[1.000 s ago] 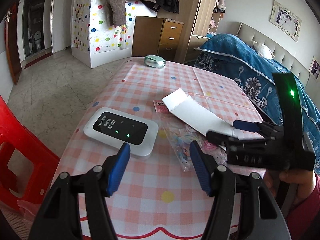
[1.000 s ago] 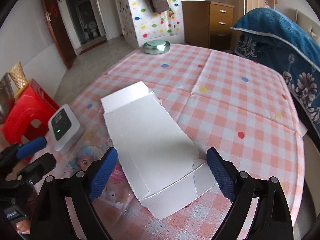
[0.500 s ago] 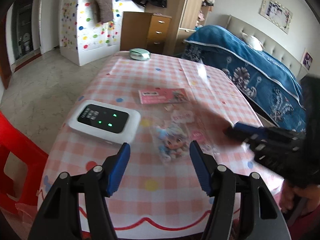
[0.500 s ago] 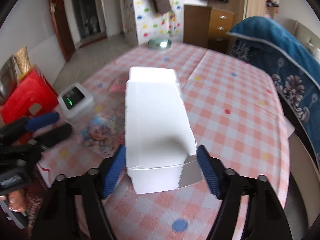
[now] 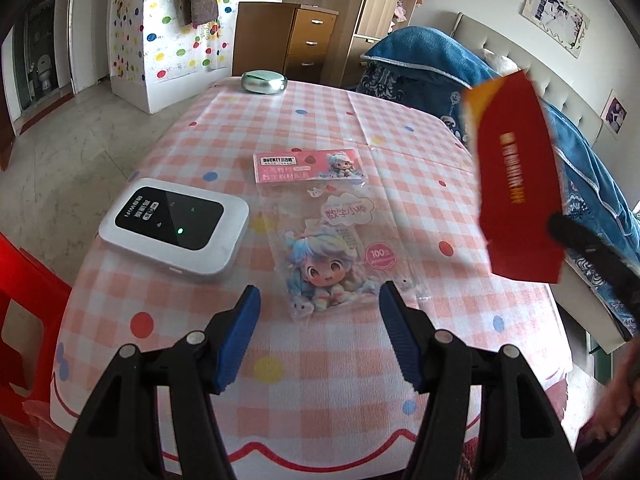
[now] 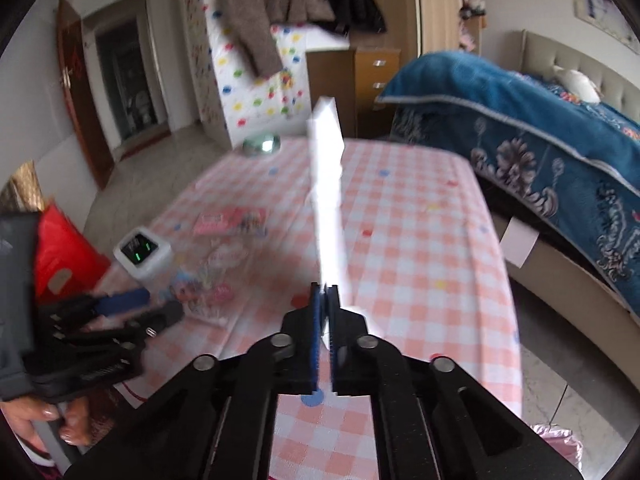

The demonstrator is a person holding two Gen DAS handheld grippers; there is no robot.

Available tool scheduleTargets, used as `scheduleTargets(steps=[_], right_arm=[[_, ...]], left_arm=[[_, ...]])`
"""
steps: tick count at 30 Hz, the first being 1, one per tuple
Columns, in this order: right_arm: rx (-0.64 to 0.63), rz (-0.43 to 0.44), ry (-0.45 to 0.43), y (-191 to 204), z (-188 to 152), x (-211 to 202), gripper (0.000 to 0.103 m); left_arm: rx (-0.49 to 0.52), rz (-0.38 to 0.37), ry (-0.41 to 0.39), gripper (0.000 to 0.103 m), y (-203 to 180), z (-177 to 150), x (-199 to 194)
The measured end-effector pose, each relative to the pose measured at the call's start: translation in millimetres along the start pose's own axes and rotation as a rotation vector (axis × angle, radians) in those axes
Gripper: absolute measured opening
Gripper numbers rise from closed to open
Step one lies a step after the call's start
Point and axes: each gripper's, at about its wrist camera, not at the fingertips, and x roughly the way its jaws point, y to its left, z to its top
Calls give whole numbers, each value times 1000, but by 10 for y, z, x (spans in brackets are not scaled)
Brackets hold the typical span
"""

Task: Collect trash
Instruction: 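Hold the box in the right gripper while left gripper grasps the clear doll sticker bag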

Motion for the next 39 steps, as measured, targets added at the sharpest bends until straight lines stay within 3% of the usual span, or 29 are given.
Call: scheduleTargets(steps=[8, 15, 17, 21, 22, 24, 25, 29, 31, 34, 39], right_arm=[[87, 100, 5, -192, -30, -157, 0], [119, 106, 22, -142, -113, -247, 0], [124, 108, 21, -102, -126, -256, 0], [132, 108, 11, -82, -220, -313, 0], [132, 107, 10, -92, -225, -321, 0], [133, 104, 5, -96, -227, -352, 0], [136, 105, -5, -99, -222, -380, 0], [145, 115, -38, -112, -171, -388, 0], [153, 136, -63, -94, -111, -324, 0], [151, 161, -81, -40, -16, -181, 0], [144, 178, -108, 69, 179, 138, 0]], left_arm=[[30, -15, 1, 60, -90, -4, 19], [45, 25, -4, 61, -169, -3, 52], [38, -25, -6, 60, -172, -4, 50], [93, -47, -1, 41, -302, -34, 76], [103, -57, 1, 31, -328, -41, 83], [122, -120, 17, 14, -379, -60, 96], [125, -145, 25, 11, -391, -65, 99], [124, -140, -19, 15, -403, -87, -10], [71, -104, -56, 41, -298, -79, -77], [13, -47, -113, 51, -153, -53, -161], [12, -37, -87, 52, -87, -11, -128]])
